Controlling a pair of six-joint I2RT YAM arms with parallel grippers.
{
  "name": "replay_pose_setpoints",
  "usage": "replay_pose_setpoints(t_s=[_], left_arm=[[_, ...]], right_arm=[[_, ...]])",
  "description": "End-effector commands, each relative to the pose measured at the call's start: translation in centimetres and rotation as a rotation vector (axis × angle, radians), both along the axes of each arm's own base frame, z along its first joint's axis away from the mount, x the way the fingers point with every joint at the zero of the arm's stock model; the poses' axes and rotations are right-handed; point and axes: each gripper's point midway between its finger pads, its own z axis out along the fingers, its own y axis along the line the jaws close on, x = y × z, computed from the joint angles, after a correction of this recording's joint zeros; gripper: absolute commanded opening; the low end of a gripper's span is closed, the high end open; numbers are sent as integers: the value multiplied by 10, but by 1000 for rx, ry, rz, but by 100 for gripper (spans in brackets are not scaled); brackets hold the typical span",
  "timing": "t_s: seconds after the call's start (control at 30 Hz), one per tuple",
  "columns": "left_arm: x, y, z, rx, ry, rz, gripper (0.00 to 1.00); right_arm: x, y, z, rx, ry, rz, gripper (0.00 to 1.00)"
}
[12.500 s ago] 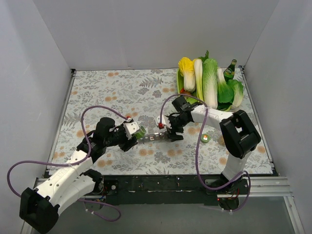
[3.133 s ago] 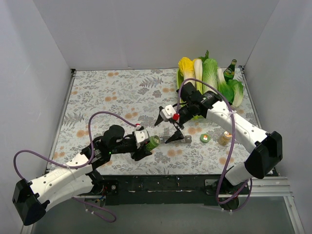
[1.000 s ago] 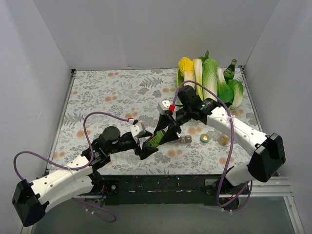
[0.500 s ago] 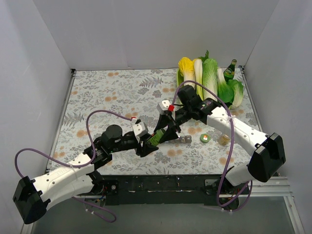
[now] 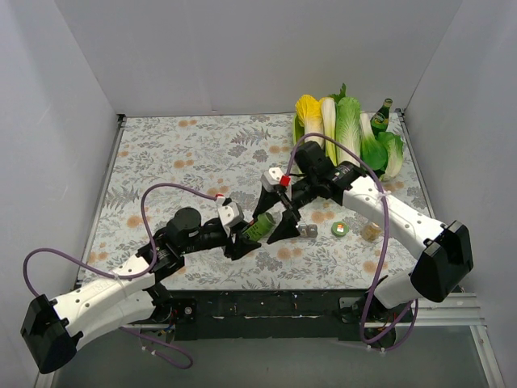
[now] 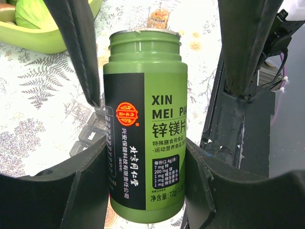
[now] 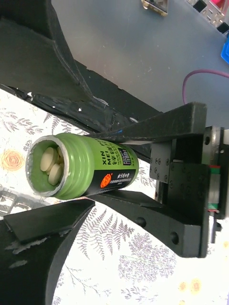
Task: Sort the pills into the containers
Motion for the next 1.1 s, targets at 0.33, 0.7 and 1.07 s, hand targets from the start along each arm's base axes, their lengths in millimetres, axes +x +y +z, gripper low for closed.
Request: replay_pose_setpoints(t_s=[0.33,0.7,1.07], left_arm=[[3,13,-20,94,-47,-1,0],[18,20,-52,211,-56,-63,0],[39,11,-92,276,-44,-118,0]], right_arm=[[60,-31,70,116,-100,-180,96],[113,-117,-25,1,-114,-491,98],[111,-146,-50,60,-82,-559,98]])
